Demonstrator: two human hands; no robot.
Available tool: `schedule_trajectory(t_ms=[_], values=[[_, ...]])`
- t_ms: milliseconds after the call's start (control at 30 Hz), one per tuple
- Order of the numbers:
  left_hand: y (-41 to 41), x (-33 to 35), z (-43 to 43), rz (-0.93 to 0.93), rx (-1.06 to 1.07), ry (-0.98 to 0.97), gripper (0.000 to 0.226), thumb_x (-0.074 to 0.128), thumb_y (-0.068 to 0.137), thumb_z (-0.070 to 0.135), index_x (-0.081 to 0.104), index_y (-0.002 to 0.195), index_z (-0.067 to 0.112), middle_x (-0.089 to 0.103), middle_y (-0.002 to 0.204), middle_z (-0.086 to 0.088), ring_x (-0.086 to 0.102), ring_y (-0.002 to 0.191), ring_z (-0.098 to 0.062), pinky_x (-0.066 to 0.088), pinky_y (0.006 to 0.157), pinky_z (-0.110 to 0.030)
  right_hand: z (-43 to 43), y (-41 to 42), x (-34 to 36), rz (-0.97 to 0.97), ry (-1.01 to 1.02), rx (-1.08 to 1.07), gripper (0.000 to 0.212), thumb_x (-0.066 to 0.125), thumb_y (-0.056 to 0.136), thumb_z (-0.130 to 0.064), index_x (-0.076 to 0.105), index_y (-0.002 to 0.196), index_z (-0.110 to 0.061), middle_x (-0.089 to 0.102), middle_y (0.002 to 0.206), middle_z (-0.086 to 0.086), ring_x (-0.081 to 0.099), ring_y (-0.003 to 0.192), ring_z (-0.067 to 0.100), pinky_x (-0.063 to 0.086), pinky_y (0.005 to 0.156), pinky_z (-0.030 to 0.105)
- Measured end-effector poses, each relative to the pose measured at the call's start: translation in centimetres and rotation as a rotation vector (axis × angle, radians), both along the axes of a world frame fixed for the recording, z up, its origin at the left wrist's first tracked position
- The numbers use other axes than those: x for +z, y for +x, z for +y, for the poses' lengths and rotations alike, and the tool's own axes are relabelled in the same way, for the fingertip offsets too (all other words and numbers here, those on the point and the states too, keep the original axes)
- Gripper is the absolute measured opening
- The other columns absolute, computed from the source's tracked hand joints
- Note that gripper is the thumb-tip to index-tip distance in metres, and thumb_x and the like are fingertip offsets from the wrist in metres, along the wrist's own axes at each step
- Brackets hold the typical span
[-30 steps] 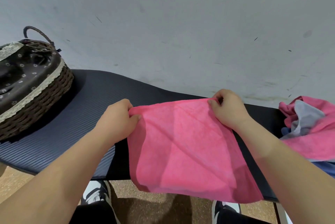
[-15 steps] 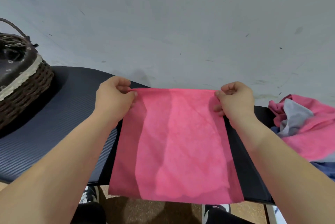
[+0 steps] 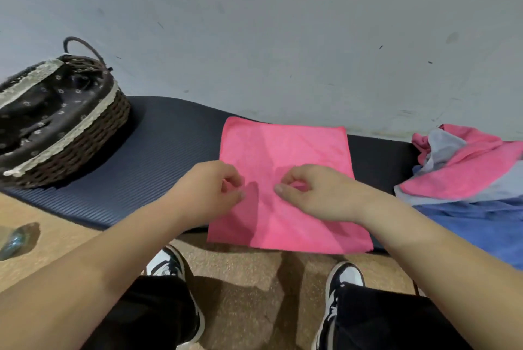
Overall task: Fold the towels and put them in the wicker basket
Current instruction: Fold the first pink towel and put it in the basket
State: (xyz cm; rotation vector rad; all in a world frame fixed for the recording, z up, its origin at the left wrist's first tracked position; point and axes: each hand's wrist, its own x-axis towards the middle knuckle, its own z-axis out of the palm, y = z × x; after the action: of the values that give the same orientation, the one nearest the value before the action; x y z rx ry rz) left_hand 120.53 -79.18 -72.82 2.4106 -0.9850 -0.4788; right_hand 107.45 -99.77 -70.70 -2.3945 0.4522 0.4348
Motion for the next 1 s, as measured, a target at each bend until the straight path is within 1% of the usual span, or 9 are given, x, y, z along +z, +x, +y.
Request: schedule_trajectory(t_ms=[200, 300, 367, 500, 567, 667, 767, 900, 1000], values=[[-2.7, -2.4, 4.7, -0.088, -0.242, 0.107, 0.028, 0.081, 0.081, 0.047, 0.067, 0.093, 0.025, 0.052, 0.103, 0.014, 0.053, 0.092, -0.007, 0.050, 0.083, -0.032, 2.4, -4.2, -2.1, -0.004, -0.106, 0.055, 0.067, 0.051, 0.095, -0.069, 0.052, 0.149, -0.030, 0.047, 0.151, 0.001, 0.045, 0.142, 0.020, 0.036, 0.120, 0.038], [-2.8, -3.6, 4.9, -0.106, -0.258, 0.094, 0.038, 0.079, 0.080, 0.053, 0.064, 0.101, 0.026, 0.044, 0.110, 0.016, 0.043, 0.103, -0.006, 0.042, 0.086, -0.025, 2.1, -4.3, -5.1, -0.038, -0.158, 0.037, 0.074, 0.037, 0.092, -0.078, 0.039, 0.156, -0.040, 0.024, 0.170, -0.002, 0.011, 0.160, 0.025, 0.011, 0.129, 0.050], [-2.5, -3.5, 4.7, -0.154, -0.235, 0.043, 0.041, 0.068, 0.085, 0.060, 0.065, 0.110, 0.028, 0.049, 0.111, 0.016, 0.048, 0.103, -0.007, 0.048, 0.086, -0.030, 1.6, -4.0, -6.2, -0.038, -0.248, 0.047, 0.067, 0.033, 0.098, -0.074, 0.027, 0.159, -0.047, 0.001, 0.174, -0.006, -0.011, 0.160, 0.023, -0.007, 0.127, 0.053], [-1.4, -3.3, 3.2, -0.350, -0.245, 0.066, 0.062, 0.041, 0.094, 0.063, 0.062, 0.136, 0.022, 0.059, 0.139, 0.000, 0.057, 0.123, -0.028, 0.052, 0.098, -0.048, 1.3, -2.9, -6.7, 0.015, -0.370, -0.007, 0.066, 0.017, 0.098, -0.077, 0.008, 0.160, -0.056, -0.017, 0.173, -0.007, -0.023, 0.157, 0.029, -0.015, 0.123, 0.060], [-1.3, -3.6, 2.0, -0.254, -0.277, 0.267, 0.083, 0.021, 0.092, 0.074, 0.035, 0.158, 0.024, 0.027, 0.168, -0.008, 0.027, 0.154, -0.035, 0.031, 0.122, -0.053, 1.4, -2.4, -6.8, 0.105, -0.345, 0.001, 0.067, 0.011, 0.096, -0.079, -0.003, 0.158, -0.058, -0.026, 0.170, -0.008, -0.030, 0.155, 0.032, -0.019, 0.121, 0.060], [-0.9, -4.6, 0.7, -0.171, -0.269, 0.427, 0.094, 0.003, 0.086, 0.081, -0.001, 0.165, 0.030, -0.015, 0.172, -0.004, -0.015, 0.159, -0.028, 0.000, 0.129, -0.050, 1.4, -1.5, -7.4, 0.175, -0.329, -0.001, 0.066, 0.008, 0.095, -0.080, -0.014, 0.154, -0.061, -0.039, 0.164, -0.010, -0.041, 0.149, 0.031, -0.026, 0.117, 0.061], [0.1, -4.8, 0.4, -0.176, -0.235, 0.292, 0.094, 0.006, 0.087, 0.081, 0.013, 0.164, 0.029, -0.002, 0.174, -0.005, -0.010, 0.160, -0.027, 0.001, 0.129, -0.051, 1.1, -0.6, -7.3, 0.110, -0.240, -0.082, 0.064, 0.014, 0.097, -0.078, -0.001, 0.157, -0.061, -0.030, 0.168, -0.012, -0.037, 0.152, 0.026, -0.027, 0.118, 0.058], [-1.0, -6.2, 1.2, -0.352, -0.430, 0.018, 0.084, 0.050, 0.089, 0.078, 0.052, 0.150, 0.021, 0.037, 0.164, -0.008, 0.026, 0.155, -0.029, 0.024, 0.125, -0.053, 0.2, -1.5, -6.4, -0.067, -0.137, -0.091, 0.065, 0.035, 0.098, -0.073, 0.025, 0.158, -0.052, -0.009, 0.174, -0.009, -0.021, 0.158, 0.017, -0.016, 0.125, 0.050], [-1.6, -6.9, 2.1, -0.360, -0.531, -0.034, 0.062, 0.069, 0.086, 0.055, 0.064, 0.138, 0.021, 0.049, 0.155, -0.012, 0.044, 0.146, -0.032, 0.038, 0.118, -0.052, -0.1, -3.3, -6.1, -0.097, -0.087, 0.045, 0.073, 0.035, 0.092, -0.078, 0.026, 0.159, -0.051, -0.004, 0.173, -0.010, -0.016, 0.158, 0.010, -0.005, 0.130, 0.044]])
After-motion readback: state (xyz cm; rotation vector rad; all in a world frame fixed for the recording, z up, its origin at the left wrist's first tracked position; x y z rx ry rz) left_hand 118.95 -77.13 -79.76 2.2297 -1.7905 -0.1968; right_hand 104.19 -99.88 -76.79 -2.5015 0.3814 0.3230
